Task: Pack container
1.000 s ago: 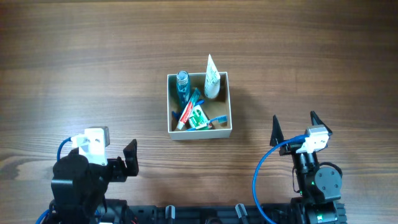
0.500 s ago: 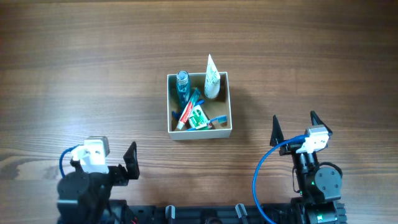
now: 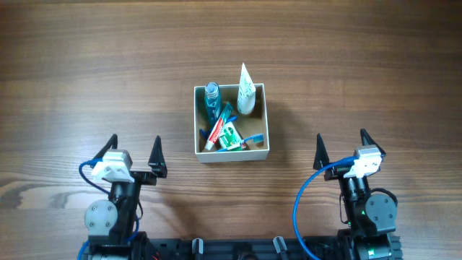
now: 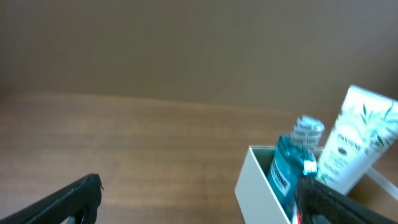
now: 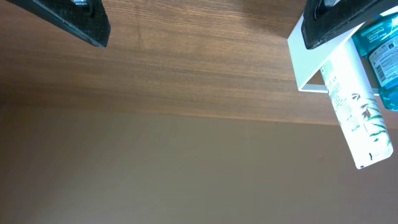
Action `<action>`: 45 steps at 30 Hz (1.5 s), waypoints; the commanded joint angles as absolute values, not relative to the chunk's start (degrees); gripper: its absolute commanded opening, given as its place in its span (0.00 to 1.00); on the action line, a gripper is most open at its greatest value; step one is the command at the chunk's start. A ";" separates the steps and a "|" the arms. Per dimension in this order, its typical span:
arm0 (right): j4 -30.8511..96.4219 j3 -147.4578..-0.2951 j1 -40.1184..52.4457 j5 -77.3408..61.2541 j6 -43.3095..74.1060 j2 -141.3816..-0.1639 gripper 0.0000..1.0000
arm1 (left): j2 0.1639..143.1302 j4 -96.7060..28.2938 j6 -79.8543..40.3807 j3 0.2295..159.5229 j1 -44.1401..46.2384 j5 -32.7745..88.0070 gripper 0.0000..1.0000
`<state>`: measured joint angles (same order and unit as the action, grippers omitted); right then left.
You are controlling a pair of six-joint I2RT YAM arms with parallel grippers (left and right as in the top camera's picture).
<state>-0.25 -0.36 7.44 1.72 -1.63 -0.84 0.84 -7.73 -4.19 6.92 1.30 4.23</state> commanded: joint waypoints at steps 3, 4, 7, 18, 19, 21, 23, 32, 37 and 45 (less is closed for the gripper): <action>-0.47 -0.32 7.49 1.19 -2.15 -0.21 1.00 | 0.16 -1.85 -3.22 1.37 0.36 5.08 1.00; -0.47 -0.32 7.49 1.19 -2.13 -0.21 1.00 | 0.16 -1.78 -3.27 0.75 0.36 5.08 1.00; -0.47 -0.32 7.49 1.21 -2.13 -0.21 1.00 | 0.16 -4.10 -3.57 0.32 0.38 4.78 1.00; -0.47 -0.32 7.49 1.19 -2.13 -0.21 1.00 | 0.16 -4.16 -5.69 0.32 0.36 3.46 1.00; -0.47 -0.32 7.49 1.19 -2.13 -0.21 1.00 | 0.16 -4.10 -5.61 0.32 0.36 3.40 1.00; -0.47 -0.32 7.49 1.19 -2.13 -0.23 1.00 | 0.16 -4.10 -5.61 0.32 0.36 3.40 1.00; -0.47 -0.32 7.49 1.21 -2.15 -0.27 1.00 | 0.16 -4.10 -5.61 0.32 0.36 3.40 1.00; -0.47 -0.32 7.49 1.19 -2.13 -0.27 1.00 | 0.16 -4.10 -5.61 0.32 0.36 3.40 1.00; -0.47 -0.32 7.49 1.19 -2.13 -0.27 1.00 | 0.16 -4.10 -5.61 0.32 0.36 3.40 1.00; -0.47 -0.32 7.49 1.21 -2.15 -0.27 1.00 | 0.16 -4.10 -5.61 0.32 0.36 3.40 1.00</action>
